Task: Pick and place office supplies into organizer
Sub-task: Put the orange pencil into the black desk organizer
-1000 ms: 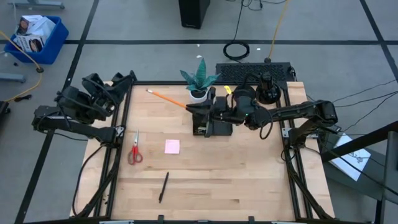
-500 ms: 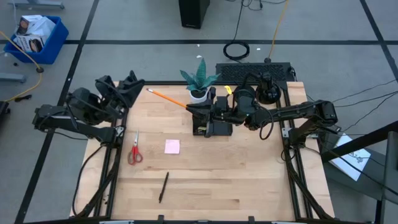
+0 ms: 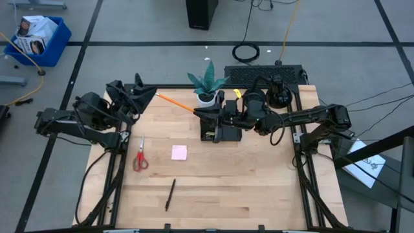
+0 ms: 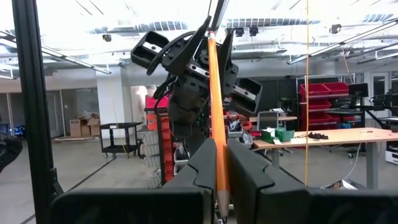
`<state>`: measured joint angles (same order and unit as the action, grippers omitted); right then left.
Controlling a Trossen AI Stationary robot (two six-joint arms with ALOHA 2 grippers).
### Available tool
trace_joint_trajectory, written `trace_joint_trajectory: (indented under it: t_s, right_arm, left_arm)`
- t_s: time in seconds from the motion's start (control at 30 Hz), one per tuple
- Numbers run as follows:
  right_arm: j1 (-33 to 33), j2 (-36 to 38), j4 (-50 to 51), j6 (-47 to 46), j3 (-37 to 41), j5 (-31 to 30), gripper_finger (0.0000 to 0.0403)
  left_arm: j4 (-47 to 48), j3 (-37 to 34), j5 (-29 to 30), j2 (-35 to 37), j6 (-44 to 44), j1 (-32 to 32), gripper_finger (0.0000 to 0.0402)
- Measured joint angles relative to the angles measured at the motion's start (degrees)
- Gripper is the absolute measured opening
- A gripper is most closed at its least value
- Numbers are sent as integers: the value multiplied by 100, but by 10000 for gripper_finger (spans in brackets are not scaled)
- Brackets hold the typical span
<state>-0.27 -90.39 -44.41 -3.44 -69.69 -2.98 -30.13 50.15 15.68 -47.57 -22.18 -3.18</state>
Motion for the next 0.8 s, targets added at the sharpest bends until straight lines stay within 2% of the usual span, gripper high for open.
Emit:
trace_joint_trajectory:
  t_s: [0.47,0.8]
  right_arm:
    - [0,-2,-96,5,0,2,13]
    - [5,-4,-139,-44,0,-9,13]
  left_arm:
    - [-7,0,-15,-278,-235,0,115]
    - [8,0,9,-267,-40,2,12]
